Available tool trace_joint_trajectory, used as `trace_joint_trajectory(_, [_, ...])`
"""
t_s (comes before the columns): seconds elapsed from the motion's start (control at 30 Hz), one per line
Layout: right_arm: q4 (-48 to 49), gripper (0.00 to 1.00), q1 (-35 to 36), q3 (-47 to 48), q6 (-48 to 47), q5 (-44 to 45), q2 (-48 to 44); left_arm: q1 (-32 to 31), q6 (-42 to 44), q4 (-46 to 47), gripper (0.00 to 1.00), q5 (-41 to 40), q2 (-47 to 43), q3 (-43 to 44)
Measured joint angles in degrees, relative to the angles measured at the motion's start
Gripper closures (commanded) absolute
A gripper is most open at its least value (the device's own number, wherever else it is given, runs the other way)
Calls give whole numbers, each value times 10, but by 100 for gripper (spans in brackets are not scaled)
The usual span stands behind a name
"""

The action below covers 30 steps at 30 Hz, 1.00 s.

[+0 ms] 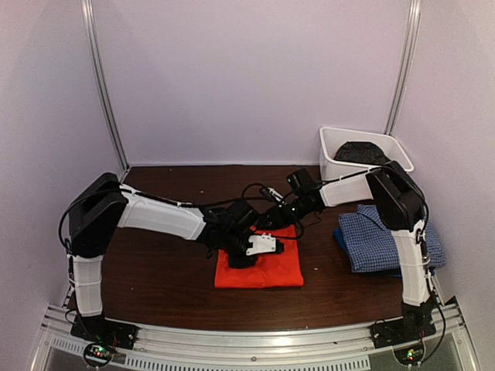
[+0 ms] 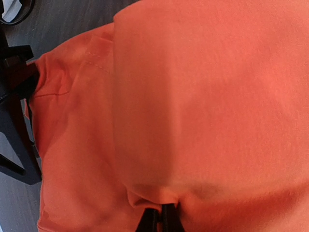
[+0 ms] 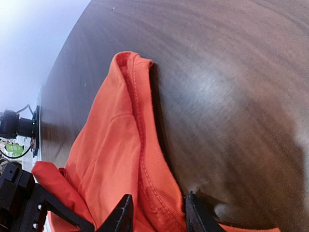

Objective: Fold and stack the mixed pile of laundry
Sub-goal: Fold the 2/3-rectangle-folded T-shirt at the center of the board.

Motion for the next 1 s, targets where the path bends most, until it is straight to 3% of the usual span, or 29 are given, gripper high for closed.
trace_joint_trajectory(0.23, [-17, 57, 27, -95, 5, 9, -85, -89, -56, -16, 100, 12, -63, -78])
trace_joint_trajectory(0.33, [-33, 63, 33, -105, 5, 11, -130, -116, -77, -41, 100, 27, -83, -90])
trace_joint_trajectory(0.43, [-37, 77, 32, -105, 11, 3, -178, -115, -86, -66, 100, 30, -104, -93])
trace_joint_trajectory(0.53, [-32, 82, 32, -108, 24, -16, -200, -108, -87, -81, 100, 27, -120, -88])
trace_joint_trajectory(0.67, [-33, 86, 44, -141, 40, -36, -193, -106, -80, -87, 100, 23, -130, -78])
trace_joint_trajectory(1.0, [-51, 92, 69, -142, 44, -66, -77, -103, -62, -97, 100, -24, -131, -70])
